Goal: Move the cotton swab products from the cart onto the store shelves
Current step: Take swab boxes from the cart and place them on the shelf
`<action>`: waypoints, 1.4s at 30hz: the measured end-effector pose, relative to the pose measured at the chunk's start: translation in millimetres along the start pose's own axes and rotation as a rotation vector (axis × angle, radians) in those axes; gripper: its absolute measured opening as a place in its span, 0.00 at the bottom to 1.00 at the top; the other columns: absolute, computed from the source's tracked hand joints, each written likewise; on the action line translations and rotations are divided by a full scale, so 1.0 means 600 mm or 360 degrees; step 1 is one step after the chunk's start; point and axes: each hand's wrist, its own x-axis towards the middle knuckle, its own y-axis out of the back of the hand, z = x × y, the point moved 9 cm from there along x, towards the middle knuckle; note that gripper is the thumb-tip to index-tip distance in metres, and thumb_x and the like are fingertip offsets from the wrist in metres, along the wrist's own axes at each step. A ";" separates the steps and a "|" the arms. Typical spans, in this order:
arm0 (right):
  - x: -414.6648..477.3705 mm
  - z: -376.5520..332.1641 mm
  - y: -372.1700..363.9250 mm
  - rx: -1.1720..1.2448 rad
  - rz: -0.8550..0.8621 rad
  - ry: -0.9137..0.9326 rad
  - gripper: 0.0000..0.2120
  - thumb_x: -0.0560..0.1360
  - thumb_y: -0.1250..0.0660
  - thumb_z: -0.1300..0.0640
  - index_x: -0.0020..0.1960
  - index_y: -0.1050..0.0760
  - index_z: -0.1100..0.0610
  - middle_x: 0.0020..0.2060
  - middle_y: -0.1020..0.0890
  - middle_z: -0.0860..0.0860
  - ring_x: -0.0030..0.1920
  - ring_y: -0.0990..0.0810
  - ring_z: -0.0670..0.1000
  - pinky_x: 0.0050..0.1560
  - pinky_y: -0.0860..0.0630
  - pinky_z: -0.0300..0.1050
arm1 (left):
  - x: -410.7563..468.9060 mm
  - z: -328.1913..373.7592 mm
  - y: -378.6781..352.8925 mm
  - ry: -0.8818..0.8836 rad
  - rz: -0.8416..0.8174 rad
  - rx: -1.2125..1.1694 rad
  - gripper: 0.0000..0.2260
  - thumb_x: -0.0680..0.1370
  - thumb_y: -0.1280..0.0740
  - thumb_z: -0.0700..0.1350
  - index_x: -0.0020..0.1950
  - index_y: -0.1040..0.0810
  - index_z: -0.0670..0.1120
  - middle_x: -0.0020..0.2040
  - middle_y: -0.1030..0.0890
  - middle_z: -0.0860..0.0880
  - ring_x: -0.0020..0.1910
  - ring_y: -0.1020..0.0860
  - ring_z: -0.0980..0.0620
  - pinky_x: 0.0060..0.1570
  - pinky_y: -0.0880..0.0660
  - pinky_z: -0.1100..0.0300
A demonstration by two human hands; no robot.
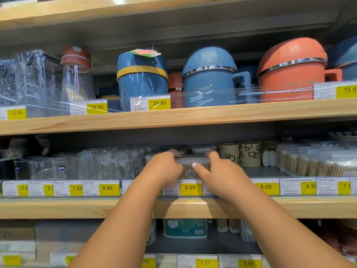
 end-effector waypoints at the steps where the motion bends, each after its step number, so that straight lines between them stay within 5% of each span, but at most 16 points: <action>1: -0.001 -0.011 -0.003 0.0011 -0.0015 0.0029 0.28 0.78 0.50 0.36 0.69 0.40 0.53 0.48 0.19 0.53 0.52 0.22 0.57 0.57 0.28 0.55 | -0.005 -0.007 0.008 0.0024 0.0038 0.0033 0.23 0.76 0.42 0.42 0.71 0.33 0.53 0.54 0.20 0.44 0.39 0.24 0.49 0.36 0.31 0.61; 7: 0.006 -0.095 -0.049 -0.0088 -0.0202 0.0197 0.31 0.78 0.53 0.34 0.73 0.43 0.54 0.58 0.21 0.55 0.62 0.26 0.58 0.65 0.37 0.60 | -0.030 -0.086 0.041 0.0290 0.0132 0.0246 0.28 0.79 0.43 0.48 0.78 0.46 0.51 0.70 0.29 0.42 0.64 0.27 0.42 0.61 0.28 0.52; 14: 0.026 -0.132 -0.086 -0.0222 -0.0317 0.0208 0.40 0.75 0.56 0.30 0.77 0.47 0.56 0.66 0.26 0.56 0.65 0.28 0.57 0.62 0.36 0.58 | -0.071 -0.110 0.068 0.0212 0.0386 0.0649 0.23 0.80 0.47 0.55 0.75 0.39 0.50 0.67 0.29 0.46 0.67 0.31 0.44 0.64 0.37 0.47; 18: 0.024 -0.144 -0.096 -0.0268 -0.0313 0.0255 0.39 0.75 0.57 0.30 0.75 0.43 0.55 0.65 0.25 0.55 0.65 0.28 0.56 0.65 0.38 0.59 | -0.096 -0.120 0.073 0.0076 0.0546 0.0600 0.22 0.80 0.46 0.55 0.74 0.38 0.53 0.70 0.31 0.52 0.70 0.36 0.49 0.69 0.42 0.49; 23: 0.023 -0.152 -0.103 -0.0247 -0.0246 0.0335 0.34 0.76 0.57 0.31 0.77 0.50 0.47 0.63 0.22 0.53 0.65 0.28 0.56 0.66 0.40 0.60 | -0.121 -0.124 0.068 -0.0014 0.0614 0.0517 0.21 0.80 0.45 0.52 0.74 0.37 0.54 0.74 0.38 0.54 0.74 0.44 0.53 0.71 0.48 0.53; 33: 0.021 -0.157 -0.110 -0.0367 -0.0312 0.0342 0.35 0.76 0.59 0.30 0.64 0.27 0.52 0.60 0.21 0.53 0.62 0.26 0.56 0.63 0.39 0.59 | -0.163 -0.150 0.053 0.0114 0.0619 0.0377 0.22 0.81 0.46 0.53 0.75 0.40 0.58 0.78 0.47 0.56 0.77 0.55 0.55 0.73 0.54 0.51; 38: 0.032 -0.156 -0.119 -0.0455 -0.0380 0.0317 0.41 0.72 0.61 0.26 0.63 0.25 0.53 0.61 0.22 0.54 0.60 0.25 0.57 0.58 0.34 0.58 | -0.192 -0.159 0.051 0.0224 0.0645 0.0329 0.22 0.81 0.44 0.52 0.75 0.41 0.58 0.78 0.47 0.56 0.77 0.54 0.54 0.73 0.53 0.50; 42: 0.030 -0.150 -0.122 -0.0438 -0.0462 0.0263 0.42 0.72 0.61 0.25 0.67 0.29 0.52 0.64 0.25 0.54 0.64 0.28 0.58 0.64 0.38 0.61 | -0.224 -0.153 0.049 0.0306 0.0701 0.0306 0.23 0.80 0.44 0.51 0.76 0.41 0.57 0.78 0.45 0.55 0.76 0.51 0.54 0.73 0.51 0.50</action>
